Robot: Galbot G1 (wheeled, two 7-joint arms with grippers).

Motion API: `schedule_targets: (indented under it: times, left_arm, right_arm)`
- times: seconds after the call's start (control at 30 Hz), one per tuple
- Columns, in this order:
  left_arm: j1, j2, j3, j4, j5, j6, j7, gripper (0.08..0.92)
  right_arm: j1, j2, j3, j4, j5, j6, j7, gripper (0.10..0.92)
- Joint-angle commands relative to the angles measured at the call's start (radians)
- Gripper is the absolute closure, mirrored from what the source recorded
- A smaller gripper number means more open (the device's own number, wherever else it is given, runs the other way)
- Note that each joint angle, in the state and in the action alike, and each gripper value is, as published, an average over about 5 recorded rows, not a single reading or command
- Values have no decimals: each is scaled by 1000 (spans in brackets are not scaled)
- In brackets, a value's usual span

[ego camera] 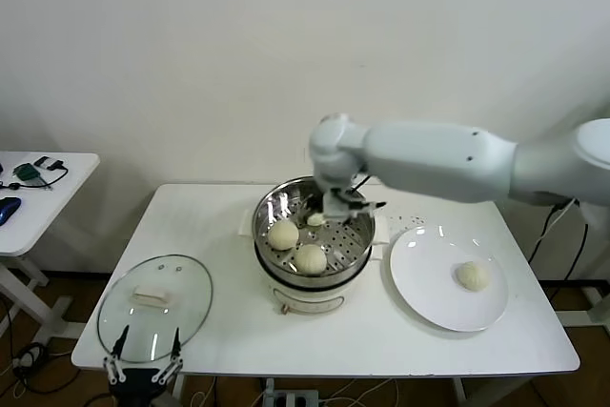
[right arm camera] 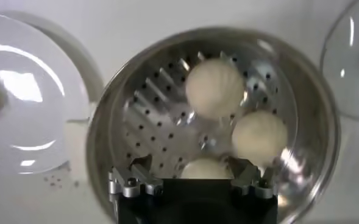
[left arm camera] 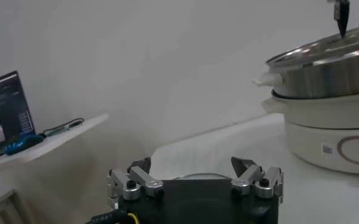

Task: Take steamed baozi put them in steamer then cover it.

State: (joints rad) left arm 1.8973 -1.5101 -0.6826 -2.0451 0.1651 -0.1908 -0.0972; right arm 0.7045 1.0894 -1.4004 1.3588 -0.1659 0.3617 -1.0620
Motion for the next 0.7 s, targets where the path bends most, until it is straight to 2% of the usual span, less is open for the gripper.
schedule_targets:
  times: [0.03, 0.17, 0.27, 0.5, 0.7]
  left_arm:
    - [-5, -4, 4, 0, 6, 3, 2, 177]
    - [-5, -4, 4, 3, 7, 2, 3, 177]
    - [-7, -3, 5, 4, 8, 3, 7, 177]
    - [-13, -9, 4, 1, 12, 16, 12, 177]
    - [-20, -14, 2, 3, 18, 24, 15, 177]
  right_arm:
    - [80, -244, -59, -41, 202, -249, 48, 203]
    - [25, -371, -65, -33, 310, -471, 48, 203]
    - [-78, -450, -13, -49, 338, -549, 15, 203]
    - [-338, -545, 171, -144, 269, -564, -54, 203]
    - [-568, -559, 351, -200, 178, -561, -58, 203]
